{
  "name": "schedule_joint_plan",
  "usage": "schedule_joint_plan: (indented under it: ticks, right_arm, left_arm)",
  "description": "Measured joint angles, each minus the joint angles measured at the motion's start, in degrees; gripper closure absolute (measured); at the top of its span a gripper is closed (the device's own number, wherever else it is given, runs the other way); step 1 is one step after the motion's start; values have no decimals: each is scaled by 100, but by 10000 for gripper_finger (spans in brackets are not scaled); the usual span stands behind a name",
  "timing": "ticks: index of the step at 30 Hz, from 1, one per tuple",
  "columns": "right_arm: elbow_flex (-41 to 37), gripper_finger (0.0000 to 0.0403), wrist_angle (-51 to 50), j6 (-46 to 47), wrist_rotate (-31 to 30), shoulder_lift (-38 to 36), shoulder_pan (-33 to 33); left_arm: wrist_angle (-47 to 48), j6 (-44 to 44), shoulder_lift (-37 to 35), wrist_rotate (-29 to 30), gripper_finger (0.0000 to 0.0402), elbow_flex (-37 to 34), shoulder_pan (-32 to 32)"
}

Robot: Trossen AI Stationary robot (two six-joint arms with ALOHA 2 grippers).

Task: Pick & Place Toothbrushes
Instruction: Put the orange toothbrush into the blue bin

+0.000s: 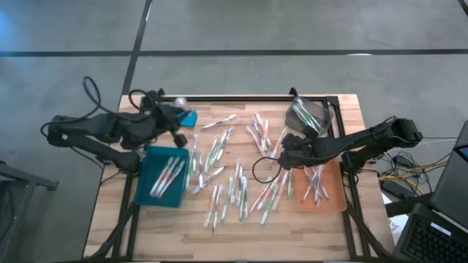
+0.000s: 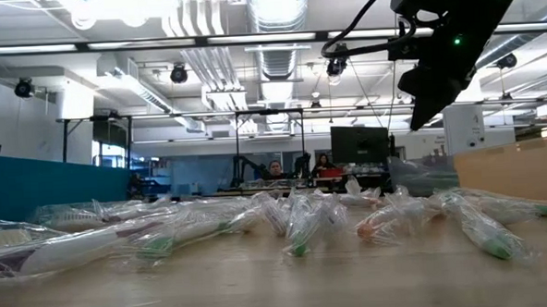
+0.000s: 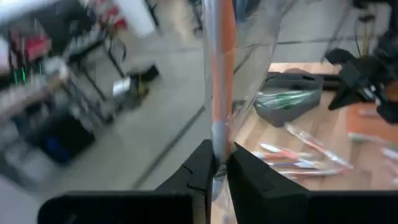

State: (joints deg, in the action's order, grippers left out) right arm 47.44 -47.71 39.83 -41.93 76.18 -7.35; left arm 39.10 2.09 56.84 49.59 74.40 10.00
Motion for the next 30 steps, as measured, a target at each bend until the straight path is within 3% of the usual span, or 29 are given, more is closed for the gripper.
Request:
schedule_joint_plan:
  ticks: [8,15,20,30]
  right_arm:
    - [0,394,18,-2,0,-2,0]
    - [0,394,61,-2,8,-2,0]
    - [0,394,76,0,42,-2,0]
    - [-21,394,180,-90,43,-4,-2]
  left_arm:
    - [2563,3096,-34,-151,367,559,-19]
    - [4998,5472,543,-1076,368,1424,-131]
    - [4975,6044,697,-2143,369,1148,-130]
    - [5060,7060,734,-3153,367,-325,-131]
